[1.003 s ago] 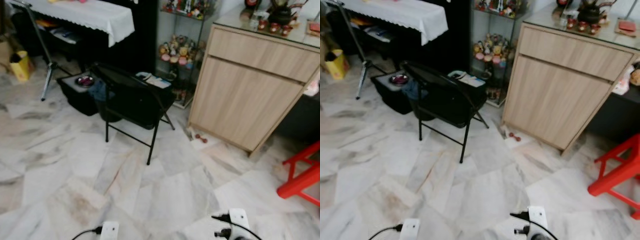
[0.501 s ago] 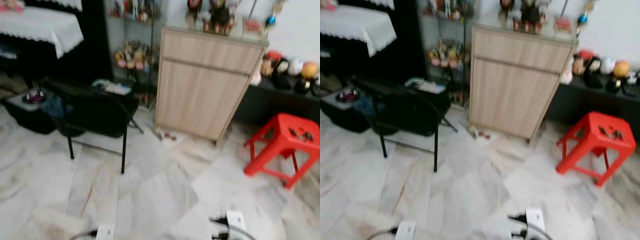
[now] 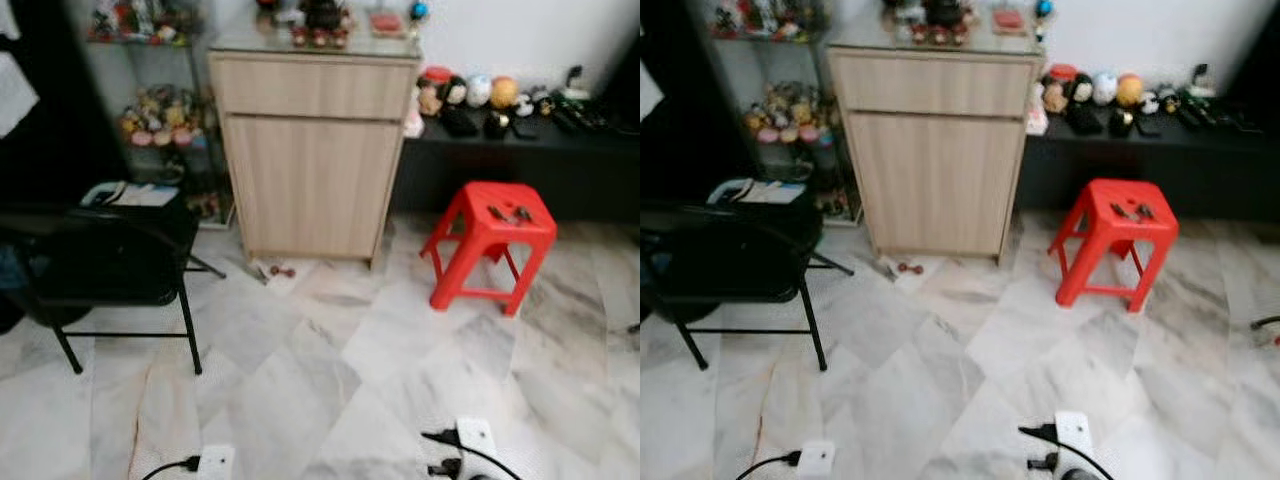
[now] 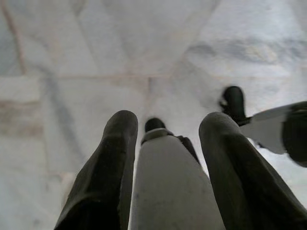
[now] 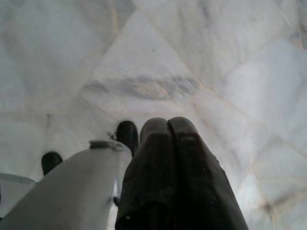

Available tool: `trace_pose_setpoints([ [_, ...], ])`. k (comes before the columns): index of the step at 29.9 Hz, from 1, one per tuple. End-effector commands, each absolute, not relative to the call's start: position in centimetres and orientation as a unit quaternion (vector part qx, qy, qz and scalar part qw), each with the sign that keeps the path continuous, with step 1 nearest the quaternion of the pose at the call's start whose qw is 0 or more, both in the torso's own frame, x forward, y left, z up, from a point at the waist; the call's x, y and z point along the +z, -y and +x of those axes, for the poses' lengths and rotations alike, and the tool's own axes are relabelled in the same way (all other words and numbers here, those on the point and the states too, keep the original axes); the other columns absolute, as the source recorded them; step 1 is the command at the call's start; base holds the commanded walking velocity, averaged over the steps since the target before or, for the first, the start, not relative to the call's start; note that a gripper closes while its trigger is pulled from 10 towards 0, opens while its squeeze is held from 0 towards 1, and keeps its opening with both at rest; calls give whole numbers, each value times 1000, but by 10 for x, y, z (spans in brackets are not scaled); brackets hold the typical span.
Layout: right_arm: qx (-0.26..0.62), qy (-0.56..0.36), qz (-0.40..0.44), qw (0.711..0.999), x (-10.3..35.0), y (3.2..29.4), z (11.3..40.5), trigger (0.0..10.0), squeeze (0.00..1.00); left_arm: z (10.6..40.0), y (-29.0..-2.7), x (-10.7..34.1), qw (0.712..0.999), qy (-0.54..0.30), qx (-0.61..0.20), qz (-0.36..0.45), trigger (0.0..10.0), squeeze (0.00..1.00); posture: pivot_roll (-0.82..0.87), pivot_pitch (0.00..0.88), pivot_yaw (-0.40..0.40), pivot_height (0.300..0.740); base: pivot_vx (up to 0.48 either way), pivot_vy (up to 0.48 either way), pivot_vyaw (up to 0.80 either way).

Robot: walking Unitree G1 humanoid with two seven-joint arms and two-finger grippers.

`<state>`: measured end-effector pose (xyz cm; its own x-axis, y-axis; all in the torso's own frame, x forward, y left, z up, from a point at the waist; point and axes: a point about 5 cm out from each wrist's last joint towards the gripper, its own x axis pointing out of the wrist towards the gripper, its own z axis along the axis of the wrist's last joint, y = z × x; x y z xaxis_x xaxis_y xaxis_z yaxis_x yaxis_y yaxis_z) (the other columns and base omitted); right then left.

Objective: Hang keys on a hook

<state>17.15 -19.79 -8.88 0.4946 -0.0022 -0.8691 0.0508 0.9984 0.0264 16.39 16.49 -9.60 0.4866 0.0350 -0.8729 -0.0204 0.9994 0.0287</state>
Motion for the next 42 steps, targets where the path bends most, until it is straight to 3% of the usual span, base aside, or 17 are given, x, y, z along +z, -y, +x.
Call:
trace_pose_setpoints([
  [1,-64,-489,73,867,-80,227,178,10000,0,156,-251,-82,856,-506,-10,104,10000,0,-5,12,-46,740,0,0,-694],
  [5,-70,-490,76,866,-83,225,174,10000,0,150,-250,-85,854,-510,0,99,10000,0,-4,0,-42,740,0,0,-280],
  [10,-54,-496,61,865,-86,219,169,10000,0,137,-250,-90,862,-498,95,-19,10000,0,9,0,-37,740,0,0,0],
  [17,-36,-502,49,863,-90,211,164,10000,0,127,-257,-91,862,-484,141,-60,10000,0,11,0,-19,740,0,0,0],
  [27,-28,-506,56,860,-95,201,155,10000,0,114,-268,-91,858,-485,158,-59,10000,0,-9,0,15,740,0,0,0],
  [42,-40,-510,38,859,-93,218,153,10000,0,115,-250,-96,858,-499,109,-41,10000,0,-53,0,-14,740,0,0,0],
])
